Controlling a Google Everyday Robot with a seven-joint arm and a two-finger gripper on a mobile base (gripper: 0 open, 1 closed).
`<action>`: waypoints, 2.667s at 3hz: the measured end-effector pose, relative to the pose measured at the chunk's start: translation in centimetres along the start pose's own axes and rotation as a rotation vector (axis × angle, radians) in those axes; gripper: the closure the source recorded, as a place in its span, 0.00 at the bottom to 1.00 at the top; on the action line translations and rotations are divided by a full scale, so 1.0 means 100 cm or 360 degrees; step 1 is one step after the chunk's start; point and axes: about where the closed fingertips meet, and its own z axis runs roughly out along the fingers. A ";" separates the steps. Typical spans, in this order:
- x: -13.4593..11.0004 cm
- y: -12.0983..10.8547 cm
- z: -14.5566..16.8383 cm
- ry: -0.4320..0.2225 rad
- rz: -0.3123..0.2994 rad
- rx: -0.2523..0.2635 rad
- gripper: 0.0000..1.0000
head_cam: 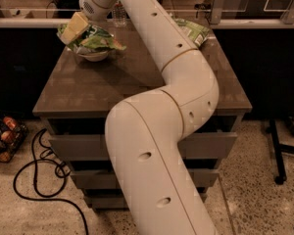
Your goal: Pick green rice chip bag from paper bowl and place on counter
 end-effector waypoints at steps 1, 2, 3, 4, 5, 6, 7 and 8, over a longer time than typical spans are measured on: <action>0.015 -0.001 0.009 0.0098 0.0060 -0.0008 0.00; 0.031 -0.012 0.012 0.0186 0.0126 0.0054 0.14; 0.043 -0.024 0.018 0.0234 0.0158 0.0109 0.38; 0.043 -0.022 0.023 0.0235 0.0156 0.0100 0.61; 0.045 -0.022 0.027 0.0240 0.0156 0.0095 0.84; 0.045 -0.021 0.030 0.0243 0.0156 0.0092 1.00; 0.045 -0.021 0.029 0.0243 0.0156 0.0091 1.00; 0.044 -0.020 0.029 0.0243 0.0156 0.0092 1.00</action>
Offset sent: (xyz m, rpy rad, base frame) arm 0.0505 -0.0456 -0.0161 -0.1524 0.0935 -0.1871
